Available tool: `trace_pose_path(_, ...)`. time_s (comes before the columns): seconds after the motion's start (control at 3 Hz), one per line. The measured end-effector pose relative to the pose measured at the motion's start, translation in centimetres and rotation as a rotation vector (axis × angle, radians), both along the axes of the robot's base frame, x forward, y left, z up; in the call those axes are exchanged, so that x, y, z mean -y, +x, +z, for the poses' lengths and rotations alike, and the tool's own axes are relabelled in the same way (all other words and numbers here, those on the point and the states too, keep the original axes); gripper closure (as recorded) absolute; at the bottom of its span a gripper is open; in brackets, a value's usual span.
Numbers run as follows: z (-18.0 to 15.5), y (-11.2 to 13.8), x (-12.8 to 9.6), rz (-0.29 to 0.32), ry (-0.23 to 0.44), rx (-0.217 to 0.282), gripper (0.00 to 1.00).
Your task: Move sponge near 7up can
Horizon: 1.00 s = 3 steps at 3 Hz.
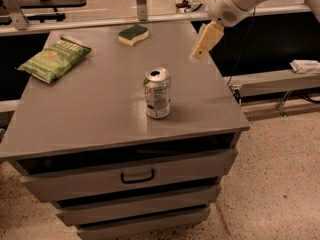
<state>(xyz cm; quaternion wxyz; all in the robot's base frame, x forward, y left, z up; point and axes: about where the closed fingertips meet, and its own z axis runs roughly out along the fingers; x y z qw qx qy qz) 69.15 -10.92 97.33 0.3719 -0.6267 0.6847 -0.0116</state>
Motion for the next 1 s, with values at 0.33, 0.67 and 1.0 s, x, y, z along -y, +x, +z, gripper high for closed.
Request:
trace_pose_path(0.33,-0.3,1.5,-1.3,-0.003,0.058,0.023,0.00)
trace_pose_path(0.67,-1.4,6.6,-6.3,-0.004,0.231,0.046,0.00)
trace_pose_path(1.0,-2.0,10.2,-10.1,-0.012,0.372,0.038,0.00)
